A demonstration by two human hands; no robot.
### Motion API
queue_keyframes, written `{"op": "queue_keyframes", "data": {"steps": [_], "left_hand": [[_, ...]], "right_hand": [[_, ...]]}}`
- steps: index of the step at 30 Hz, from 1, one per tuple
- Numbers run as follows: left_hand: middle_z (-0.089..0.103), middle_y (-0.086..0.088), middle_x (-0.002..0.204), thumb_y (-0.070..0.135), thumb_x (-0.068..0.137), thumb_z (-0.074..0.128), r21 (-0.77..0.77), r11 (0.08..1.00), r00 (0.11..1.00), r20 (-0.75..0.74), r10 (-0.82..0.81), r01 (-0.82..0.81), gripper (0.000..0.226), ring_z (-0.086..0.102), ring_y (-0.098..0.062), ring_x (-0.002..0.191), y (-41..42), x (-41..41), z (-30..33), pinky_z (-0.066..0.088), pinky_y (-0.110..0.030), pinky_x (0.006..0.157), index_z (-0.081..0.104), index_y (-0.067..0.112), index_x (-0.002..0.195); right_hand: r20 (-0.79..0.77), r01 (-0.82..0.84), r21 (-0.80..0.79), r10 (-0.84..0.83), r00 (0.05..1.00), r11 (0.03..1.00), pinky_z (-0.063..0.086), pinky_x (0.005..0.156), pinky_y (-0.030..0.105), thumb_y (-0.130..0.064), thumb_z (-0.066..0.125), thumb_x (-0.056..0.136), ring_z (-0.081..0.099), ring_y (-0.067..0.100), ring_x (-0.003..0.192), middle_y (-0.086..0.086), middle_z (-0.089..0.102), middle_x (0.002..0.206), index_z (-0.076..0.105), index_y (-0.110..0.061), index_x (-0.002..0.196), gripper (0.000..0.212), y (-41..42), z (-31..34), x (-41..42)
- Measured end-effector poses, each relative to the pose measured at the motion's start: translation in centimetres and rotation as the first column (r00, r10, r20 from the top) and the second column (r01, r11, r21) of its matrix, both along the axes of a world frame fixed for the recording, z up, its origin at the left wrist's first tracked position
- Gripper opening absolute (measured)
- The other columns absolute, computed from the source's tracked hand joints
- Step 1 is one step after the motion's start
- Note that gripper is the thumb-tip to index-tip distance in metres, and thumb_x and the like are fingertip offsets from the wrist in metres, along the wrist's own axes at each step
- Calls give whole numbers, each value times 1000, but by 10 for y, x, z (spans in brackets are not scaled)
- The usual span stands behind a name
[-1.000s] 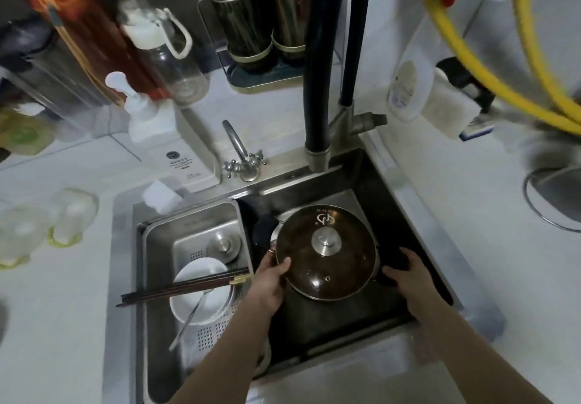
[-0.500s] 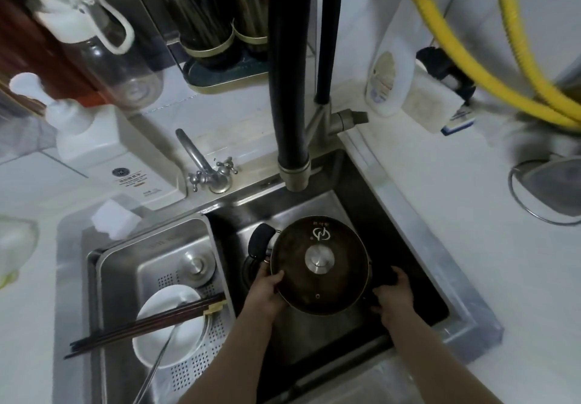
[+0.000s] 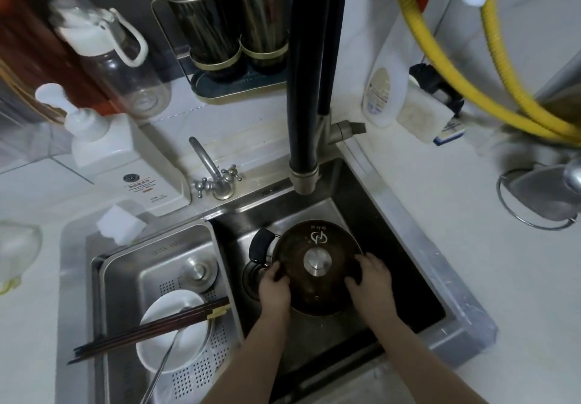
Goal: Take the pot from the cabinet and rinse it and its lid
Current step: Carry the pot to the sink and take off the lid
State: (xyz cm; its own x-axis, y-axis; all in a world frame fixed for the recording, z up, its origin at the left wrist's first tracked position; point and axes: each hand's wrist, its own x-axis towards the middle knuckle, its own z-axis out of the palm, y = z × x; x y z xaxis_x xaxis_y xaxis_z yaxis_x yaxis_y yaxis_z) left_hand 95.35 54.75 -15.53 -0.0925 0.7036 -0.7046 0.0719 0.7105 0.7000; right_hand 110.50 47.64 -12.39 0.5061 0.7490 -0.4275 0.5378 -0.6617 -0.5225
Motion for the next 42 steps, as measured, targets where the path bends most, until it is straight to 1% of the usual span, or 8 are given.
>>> {"op": "queue_keyframes", "data": {"steps": [3, 6, 11, 15, 18, 23, 34, 42], "left_hand": [[55, -12, 134, -6, 88, 48, 69, 989, 988, -92, -126, 133, 56, 50, -27, 125, -8, -5, 2, 39, -45, 109, 42, 12, 139], [59, -13, 130, -9, 85, 50, 87, 985, 986, -92, -142, 150, 55, 54, -27, 121, -12, -13, 5, 41, -45, 107, 46, 11, 137], [60, -11, 127, -10, 85, 50, 109, 964, 968, -97, -231, 241, 54, 55, -24, 118, -14, -22, 16, 41, -34, 104, 47, 9, 136], [53, -9, 138, -2, 83, 56, 243, 816, 836, -329, -439, 524, 58, 48, -20, 127, -20, -34, 27, 36, -39, 111, 46, 23, 135], [41, -4, 145, 11, 80, 65, 283, 704, 735, -466, -492, 651, 60, 37, -20, 136, -22, -38, 40, 27, -37, 116, 48, 20, 136], [35, -1, 150, 24, 73, 72, 379, 611, 699, -554, -452, 695, 69, 31, -22, 139, -19, -38, 73, 24, -35, 117, 48, 19, 137], [23, 5, 155, 32, 81, 65, 454, 416, 615, -605, -505, 788, 67, 14, -19, 143, -26, -1, 146, 16, -38, 118, 37, 31, 141], [6, 5, 160, 45, 82, 60, 397, 232, 449, -641, -623, 888, 74, -3, -19, 147, -45, 38, 164, 8, -42, 121, 23, 35, 146]], "right_hand": [[-27, -212, 112, 216, 976, 971, 26, 113, 33, -17, 55, 89, 33, 23, 136, 7, 38, 148, 41, -16, 137, 50, 23, 7, -20], [59, -409, 31, 407, 912, 912, 27, 112, 34, -19, 51, 90, 26, 25, 138, 5, 28, 153, 30, -21, 143, 57, 38, 6, -32], [173, -476, -75, 481, 859, 876, 34, 108, 36, -16, 52, 88, 29, 26, 133, 6, 34, 147, 31, -20, 142, 58, 48, 7, -34], [240, -533, -36, 525, 816, 845, 30, 110, 33, -16, 56, 86, 31, 24, 132, 5, 38, 145, 31, -17, 142, 61, 44, 23, -33], [280, -505, 82, 466, 839, 859, 30, 110, 31, -20, 47, 92, 32, 21, 132, 3, 40, 145, 35, -20, 141, 51, 39, 45, -32], [306, -422, 233, 346, 887, 876, 29, 107, 25, -24, 51, 91, 37, 19, 129, 2, 46, 142, 38, -17, 141, 52, 34, 88, -26], [344, -190, 361, 60, 937, 913, 35, 105, 30, -21, 62, 83, 49, 24, 123, 6, 57, 131, 53, -17, 129, 47, -4, 156, -2], [335, -52, 387, -88, 938, 921, 39, 103, 32, -23, 63, 82, 53, 24, 120, 5, 60, 129, 55, -15, 127, 47, -31, 174, 38]]}}
